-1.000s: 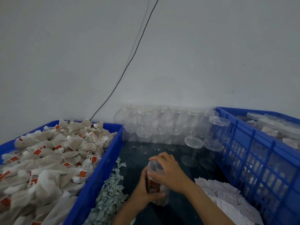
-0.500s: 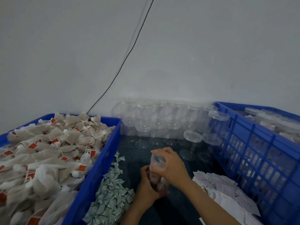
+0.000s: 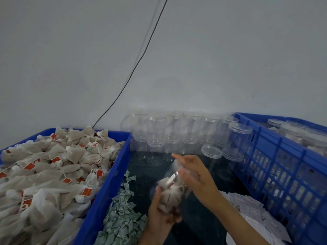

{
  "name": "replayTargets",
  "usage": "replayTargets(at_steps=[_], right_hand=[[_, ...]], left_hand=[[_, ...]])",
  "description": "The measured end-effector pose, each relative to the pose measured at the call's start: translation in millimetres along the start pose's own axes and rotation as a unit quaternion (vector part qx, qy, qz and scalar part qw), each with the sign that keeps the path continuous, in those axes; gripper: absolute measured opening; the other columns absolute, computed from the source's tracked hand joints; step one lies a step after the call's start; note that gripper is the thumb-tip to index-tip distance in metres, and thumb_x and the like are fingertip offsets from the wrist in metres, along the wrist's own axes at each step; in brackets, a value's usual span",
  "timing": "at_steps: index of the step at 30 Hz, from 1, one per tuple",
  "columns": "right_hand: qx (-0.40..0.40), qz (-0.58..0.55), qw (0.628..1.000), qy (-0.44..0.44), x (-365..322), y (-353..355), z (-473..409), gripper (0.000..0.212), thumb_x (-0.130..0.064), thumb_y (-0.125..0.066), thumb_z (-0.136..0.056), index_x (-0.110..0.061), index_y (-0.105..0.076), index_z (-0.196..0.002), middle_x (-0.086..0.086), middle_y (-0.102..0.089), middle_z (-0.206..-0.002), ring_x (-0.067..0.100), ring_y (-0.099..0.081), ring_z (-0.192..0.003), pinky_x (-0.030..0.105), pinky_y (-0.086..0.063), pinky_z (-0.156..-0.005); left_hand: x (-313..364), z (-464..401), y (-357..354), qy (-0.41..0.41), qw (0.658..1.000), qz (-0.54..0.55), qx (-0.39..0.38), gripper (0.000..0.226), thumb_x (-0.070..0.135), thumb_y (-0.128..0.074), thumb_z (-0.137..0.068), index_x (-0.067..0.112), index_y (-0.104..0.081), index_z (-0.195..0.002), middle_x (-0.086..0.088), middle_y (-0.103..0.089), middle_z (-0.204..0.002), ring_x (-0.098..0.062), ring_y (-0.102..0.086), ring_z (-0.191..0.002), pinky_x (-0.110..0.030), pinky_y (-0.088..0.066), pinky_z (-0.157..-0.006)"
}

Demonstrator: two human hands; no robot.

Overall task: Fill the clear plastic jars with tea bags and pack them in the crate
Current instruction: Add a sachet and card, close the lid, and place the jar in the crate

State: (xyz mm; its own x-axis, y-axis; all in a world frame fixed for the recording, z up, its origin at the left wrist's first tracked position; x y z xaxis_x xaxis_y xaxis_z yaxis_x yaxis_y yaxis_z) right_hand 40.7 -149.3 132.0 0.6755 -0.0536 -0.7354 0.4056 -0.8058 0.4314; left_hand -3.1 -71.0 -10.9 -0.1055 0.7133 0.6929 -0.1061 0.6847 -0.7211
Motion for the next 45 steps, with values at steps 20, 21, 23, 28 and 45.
replayTargets(at_steps=[20,21,23,28,45], right_hand=[[-0.112,-0.008,0.966,-0.233,42,-16,-2,0.062,-0.054,-0.046,-0.093,-0.033,-0.03,-0.149,-0.01,-0.03,-0.145,0.007,-0.033,-0.131,0.019,-0.029,-0.103],[-0.135,-0.023,0.969,-0.204,42,-13,-3,0.068,-0.056,-0.051,-0.088,-0.036,-0.029,-0.149,-0.013,-0.029,-0.147,0.002,-0.032,-0.133,0.015,-0.03,-0.101],[-0.151,-0.076,0.972,-0.161,32,-9,6,0.056,-0.056,-0.056,-0.088,-0.047,-0.039,-0.14,-0.018,-0.036,-0.142,-0.004,-0.036,-0.13,0.013,-0.038,-0.096],[-0.088,0.042,0.972,-0.216,46,3,8,0.055,-0.077,-0.03,-0.081,-0.048,-0.042,-0.126,-0.002,-0.043,-0.134,0.014,-0.045,-0.122,0.032,-0.037,-0.102],[0.036,-0.135,0.961,-0.237,35,-18,4,0.029,-0.028,-0.061,-0.092,-0.022,-0.051,-0.119,-0.006,-0.057,-0.116,0.004,-0.058,-0.098,0.011,-0.044,-0.067]], left_hand=[[9,-9,13,-0.025,0.997,0.045,0.066,0.075,0.038,-0.082,-0.061,0.014,-0.054,-0.127,-0.018,-0.071,-0.103,-0.029,-0.068,-0.081,-0.035,-0.053,-0.06],[5,-9,12,0.0,0.996,0.063,0.062,0.069,0.046,-0.07,-0.068,0.009,-0.057,-0.126,-0.019,-0.07,-0.101,-0.027,-0.065,-0.077,-0.034,-0.05,-0.057],[2,-9,7,0.02,0.996,0.067,0.047,0.069,0.054,-0.06,-0.072,0.006,-0.061,-0.122,-0.021,-0.068,-0.103,-0.025,-0.064,-0.075,-0.033,-0.049,-0.055],[10,-11,10,-0.053,0.997,0.033,0.053,0.045,0.024,-0.066,-0.08,0.016,-0.054,-0.123,-0.019,-0.067,-0.117,-0.032,-0.068,-0.098,-0.04,-0.054,-0.073],[17,-10,18,-0.134,0.982,0.028,0.133,0.024,0.04,-0.056,-0.082,0.034,-0.067,-0.103,-0.008,-0.074,-0.096,-0.022,-0.073,-0.079,-0.034,-0.057,-0.056]])
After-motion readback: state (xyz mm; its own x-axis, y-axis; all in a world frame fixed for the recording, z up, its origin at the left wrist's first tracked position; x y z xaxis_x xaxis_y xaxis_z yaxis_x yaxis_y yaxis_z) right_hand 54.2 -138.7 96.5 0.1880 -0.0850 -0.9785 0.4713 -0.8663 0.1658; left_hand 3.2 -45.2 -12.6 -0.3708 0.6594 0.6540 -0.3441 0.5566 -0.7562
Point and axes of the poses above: each hand's wrist, its own z-axis away from the middle knuckle, its own y-axis out of the back of the hand, x = y × z, the point moved 8 cm from there along -z, towards the middle knuckle
